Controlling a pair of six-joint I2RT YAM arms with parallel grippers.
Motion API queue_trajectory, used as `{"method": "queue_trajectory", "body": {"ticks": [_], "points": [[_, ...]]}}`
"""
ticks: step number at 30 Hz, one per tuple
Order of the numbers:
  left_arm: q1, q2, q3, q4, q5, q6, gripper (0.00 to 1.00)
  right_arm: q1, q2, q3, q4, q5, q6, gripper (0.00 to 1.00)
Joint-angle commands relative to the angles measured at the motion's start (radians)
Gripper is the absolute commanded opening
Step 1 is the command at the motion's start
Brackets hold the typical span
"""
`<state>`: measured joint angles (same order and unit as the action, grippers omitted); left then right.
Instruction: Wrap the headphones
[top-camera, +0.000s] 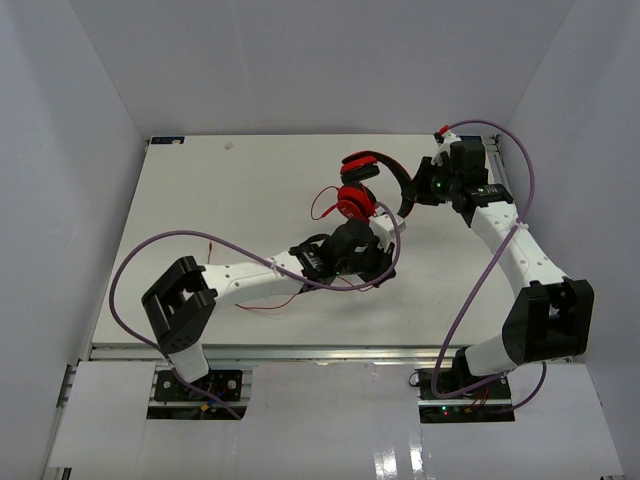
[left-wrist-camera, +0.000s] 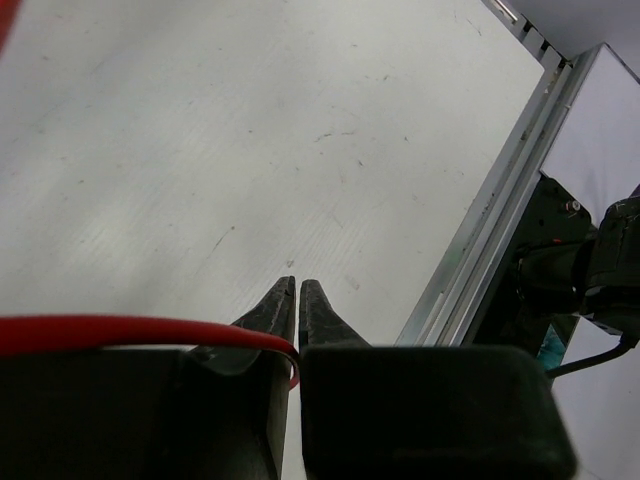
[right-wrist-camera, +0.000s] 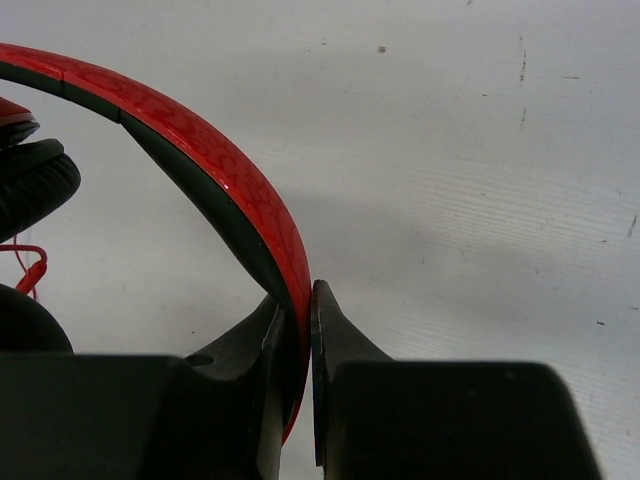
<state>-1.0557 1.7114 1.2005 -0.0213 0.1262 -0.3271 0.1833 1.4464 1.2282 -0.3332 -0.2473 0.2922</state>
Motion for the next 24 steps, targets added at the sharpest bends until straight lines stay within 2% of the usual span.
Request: {"method": "queue_trajectory", "body": {"ticks": [1,13,24], "points": [[-0.028,0.035,0.054,0.015,0.037,-0.011,0.17,-0.005,-0.028,0.022,0.078,-0.005,0.033,0.08],[-0.093,0.079,-0.013,0.071,0.019,-0.018,0.17,-0.032,-0.03,0.031,0.081,-0.021,0.041,0.08],[-0.097,-0.051,-0.251,0.126,-0.047,-0.039,0.13,-0.168,-0.023,0.11,0.069,-0.142,0.078,0.08]]}}
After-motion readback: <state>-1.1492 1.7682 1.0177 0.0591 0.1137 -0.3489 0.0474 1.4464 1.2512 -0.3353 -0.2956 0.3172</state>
